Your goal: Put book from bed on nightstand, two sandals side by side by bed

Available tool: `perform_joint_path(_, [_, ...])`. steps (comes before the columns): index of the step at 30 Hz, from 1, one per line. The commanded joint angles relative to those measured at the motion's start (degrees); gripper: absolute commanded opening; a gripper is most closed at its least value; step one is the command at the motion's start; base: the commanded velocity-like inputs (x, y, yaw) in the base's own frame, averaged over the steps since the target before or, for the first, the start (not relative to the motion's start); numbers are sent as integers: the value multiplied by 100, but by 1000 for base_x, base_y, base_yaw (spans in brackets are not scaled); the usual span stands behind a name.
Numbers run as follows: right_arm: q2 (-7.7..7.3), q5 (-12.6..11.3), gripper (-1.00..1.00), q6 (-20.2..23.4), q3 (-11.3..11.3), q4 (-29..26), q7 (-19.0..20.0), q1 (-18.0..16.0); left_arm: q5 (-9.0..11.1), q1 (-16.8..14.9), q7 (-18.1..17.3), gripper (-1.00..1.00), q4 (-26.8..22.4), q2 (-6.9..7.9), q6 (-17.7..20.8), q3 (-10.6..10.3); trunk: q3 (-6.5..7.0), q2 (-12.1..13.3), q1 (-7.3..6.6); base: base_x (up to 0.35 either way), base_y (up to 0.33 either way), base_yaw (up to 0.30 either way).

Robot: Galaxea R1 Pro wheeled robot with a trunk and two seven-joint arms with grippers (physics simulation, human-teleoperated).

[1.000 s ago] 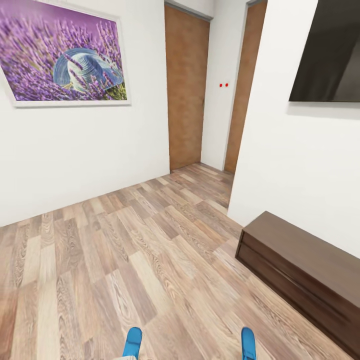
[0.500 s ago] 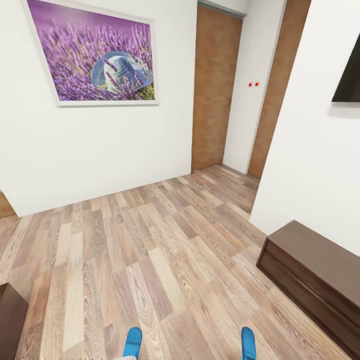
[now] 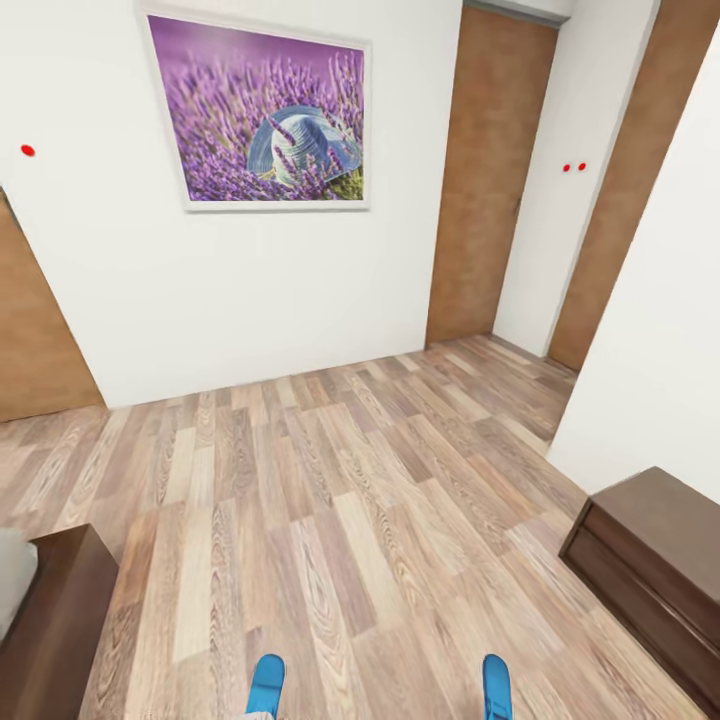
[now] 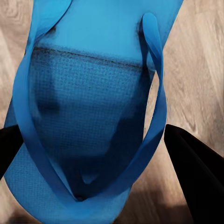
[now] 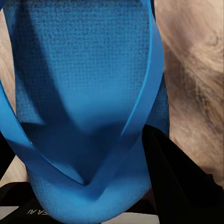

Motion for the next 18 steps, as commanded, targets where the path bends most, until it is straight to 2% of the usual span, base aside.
perform_joint_path(1, [-3, -57, -100, 34, -11, 11, 28, -5, 58, -6, -18, -100, 11, -1, -21, -47, -5, -2, -1, 0, 0, 300])
perform_joint_path(18, [-3, -57, -100, 34, -8, 11, 29, -5, 58, -6, -18, -100, 11, -1, -21, -47, -5, -2, -1, 0, 0, 300])
